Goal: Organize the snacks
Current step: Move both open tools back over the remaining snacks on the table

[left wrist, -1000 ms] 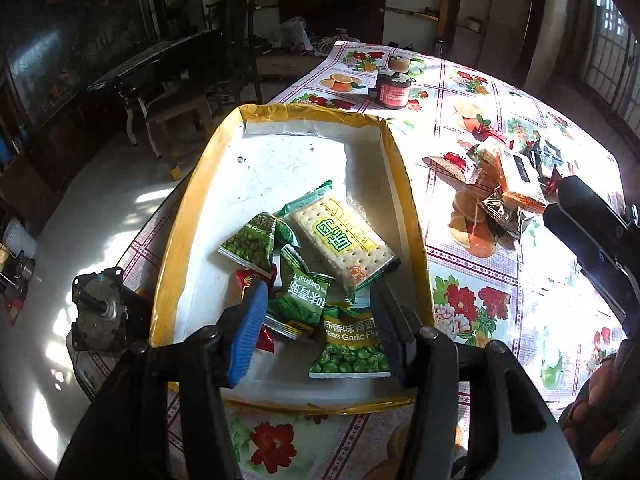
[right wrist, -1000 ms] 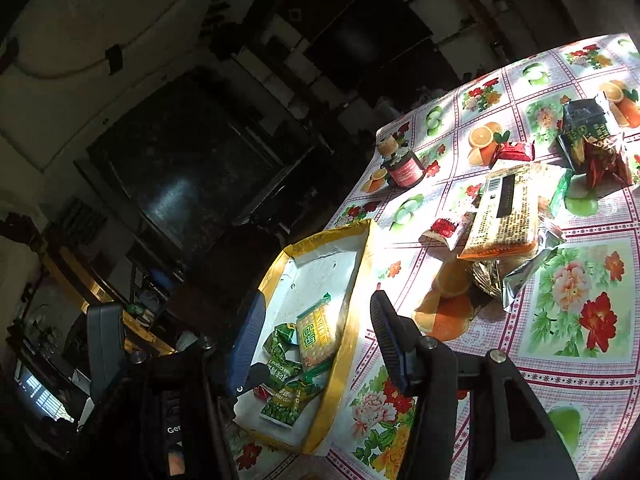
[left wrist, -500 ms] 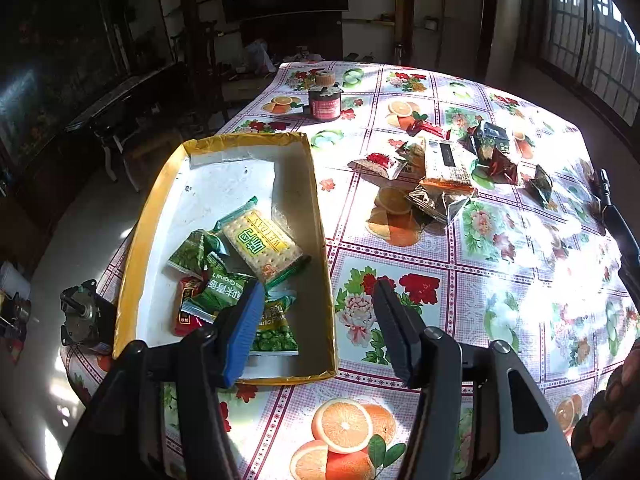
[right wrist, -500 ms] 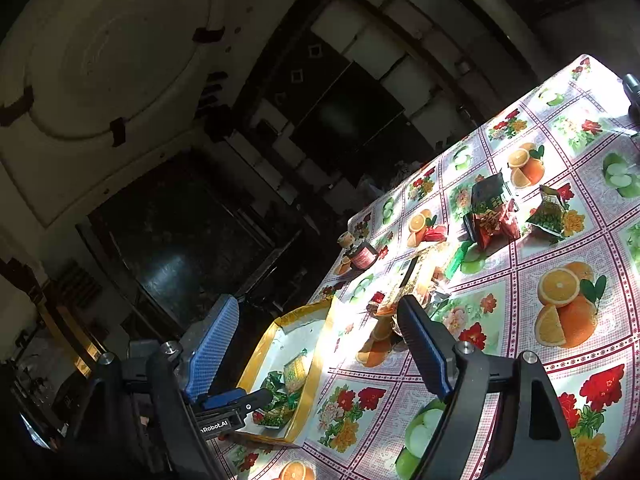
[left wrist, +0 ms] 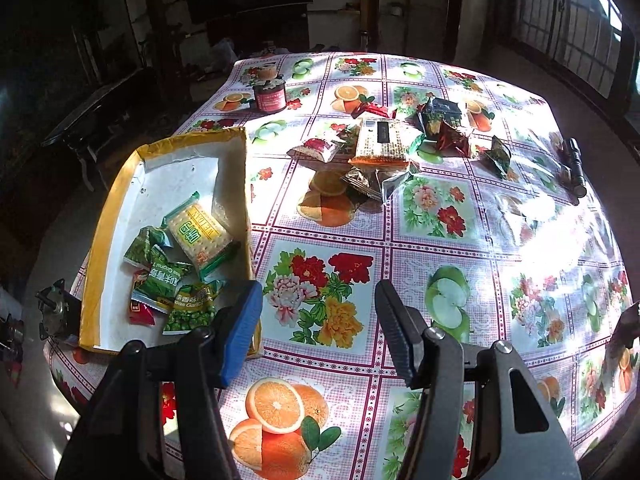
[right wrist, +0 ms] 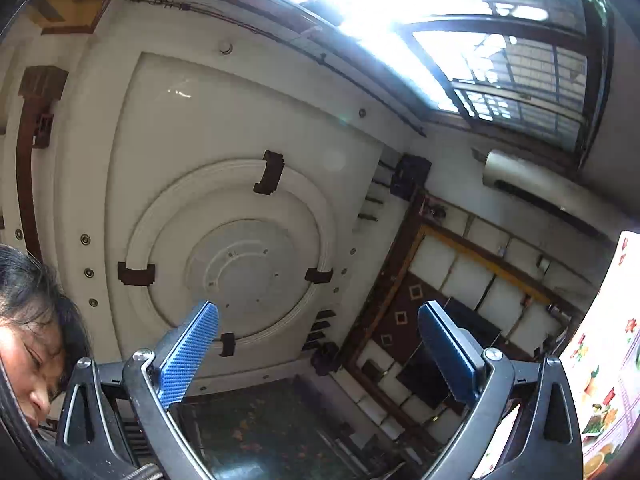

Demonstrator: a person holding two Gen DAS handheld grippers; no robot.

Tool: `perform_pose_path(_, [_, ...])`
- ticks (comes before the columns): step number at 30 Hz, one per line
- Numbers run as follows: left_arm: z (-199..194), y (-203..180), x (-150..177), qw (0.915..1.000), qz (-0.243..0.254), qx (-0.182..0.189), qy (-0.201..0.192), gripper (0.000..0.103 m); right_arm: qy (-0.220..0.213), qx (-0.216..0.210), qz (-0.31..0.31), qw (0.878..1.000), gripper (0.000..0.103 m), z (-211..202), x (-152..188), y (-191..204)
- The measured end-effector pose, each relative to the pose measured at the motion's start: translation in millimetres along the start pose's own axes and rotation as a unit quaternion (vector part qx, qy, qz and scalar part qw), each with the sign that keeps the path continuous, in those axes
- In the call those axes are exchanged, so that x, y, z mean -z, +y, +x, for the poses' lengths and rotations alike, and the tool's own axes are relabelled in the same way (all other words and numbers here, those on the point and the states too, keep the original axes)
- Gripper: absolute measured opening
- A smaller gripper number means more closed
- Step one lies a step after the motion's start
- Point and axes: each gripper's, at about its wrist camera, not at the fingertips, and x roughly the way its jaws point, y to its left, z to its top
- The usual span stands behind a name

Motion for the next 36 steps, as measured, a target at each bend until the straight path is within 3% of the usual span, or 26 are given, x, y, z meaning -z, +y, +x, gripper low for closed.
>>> perform_pose_path(3, [-3,-10,-1,1.0,0.008,0.005,-0.003,0.059,0.069,0.004,-0.061,0.996,0.101,17,3,14])
perform_pose_path(5, [-5,-15,-2,0.9999,0.012,0.007,-0.005,0.06,0.103,0.04,-0.09,0.99,0.101,22,13,13])
perform_pose_path(9, [-8,-21,-5,0.9997,0.018,0.007,-0.011,0.06,0.186,0.096,-0.078,0.975,0.101,20,22,-12])
perform_pose_path(12, [-11,-22,-7,0.9996,0.02,0.005,-0.019,0.06,0.277,0.128,-0.051,0.951,0.101,27,28,-35])
perform_pose_path(17, [-12,-20,-8,0.9995,0.017,0.006,-0.025,0.064,0.353,0.199,-0.058,0.912,0.101,28,49,-61])
perform_pose_path(23, [-9,-15,-10,0.9996,0.011,0.005,-0.025,0.065,0.391,0.242,-0.119,0.88,0.101,24,61,-59])
perform_pose_path(32, [4,-10,-10,0.9998,0.003,0.015,-0.009,0.068,0.407,0.287,-0.151,0.854,0.101,18,82,-83])
perform_pose_path(36, [15,-6,-10,0.9998,-0.003,0.022,0.005,0.068,0.42,0.319,-0.162,0.834,0.101,20,90,-95])
